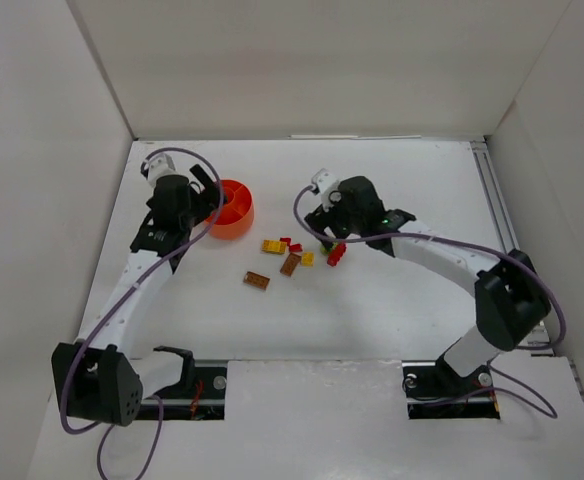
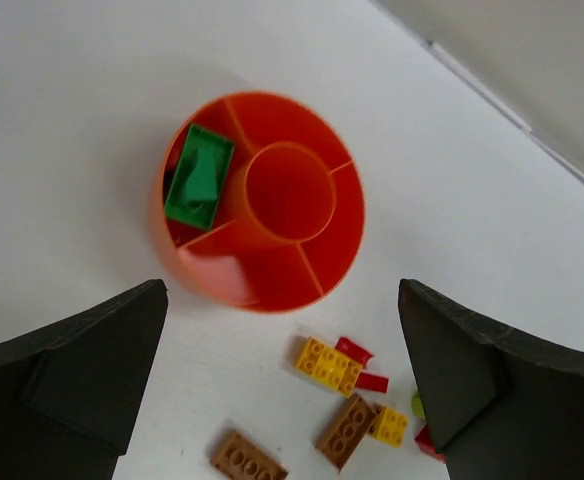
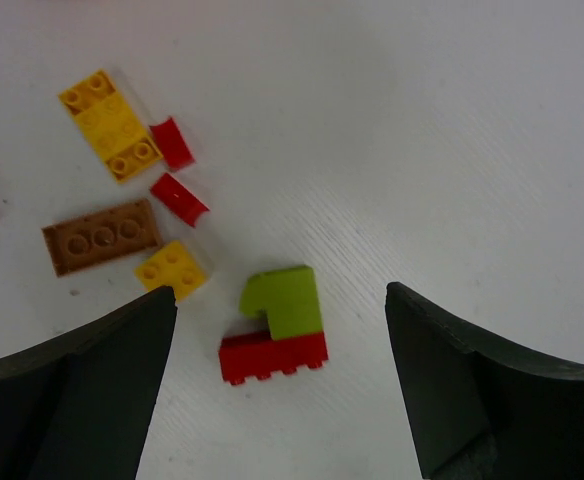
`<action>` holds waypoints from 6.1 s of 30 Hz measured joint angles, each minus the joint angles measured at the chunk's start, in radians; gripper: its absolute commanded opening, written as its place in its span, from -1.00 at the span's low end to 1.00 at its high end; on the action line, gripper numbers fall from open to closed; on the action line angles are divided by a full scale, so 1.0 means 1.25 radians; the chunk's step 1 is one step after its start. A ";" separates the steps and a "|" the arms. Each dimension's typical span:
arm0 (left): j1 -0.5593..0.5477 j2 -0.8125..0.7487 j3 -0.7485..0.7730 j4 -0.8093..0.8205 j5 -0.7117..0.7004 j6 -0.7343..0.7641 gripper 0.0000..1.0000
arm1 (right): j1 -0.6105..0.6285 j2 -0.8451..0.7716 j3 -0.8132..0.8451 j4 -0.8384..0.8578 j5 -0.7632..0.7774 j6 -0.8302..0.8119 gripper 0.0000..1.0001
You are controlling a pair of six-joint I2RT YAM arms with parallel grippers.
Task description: Sort the legos into containers by color
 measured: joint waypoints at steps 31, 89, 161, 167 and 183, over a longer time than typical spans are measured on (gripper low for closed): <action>0.001 -0.422 -0.195 -0.468 -0.146 -0.388 1.00 | 0.315 0.387 0.191 0.094 -0.021 -0.162 0.69; 0.001 -0.409 -0.131 -0.422 -0.230 -0.324 1.00 | 0.342 0.540 0.499 0.388 0.299 -0.162 -0.10; -0.440 0.479 0.052 0.019 0.055 0.364 -0.03 | -0.257 -0.185 -0.169 0.070 -0.226 0.258 0.71; -0.449 0.490 0.064 0.020 0.020 0.354 -0.53 | -0.266 -0.185 -0.168 0.069 -0.231 0.258 0.71; -0.470 0.263 0.032 -0.013 -0.290 0.138 -0.68 | -0.267 -0.220 -0.169 0.069 -0.239 0.257 0.71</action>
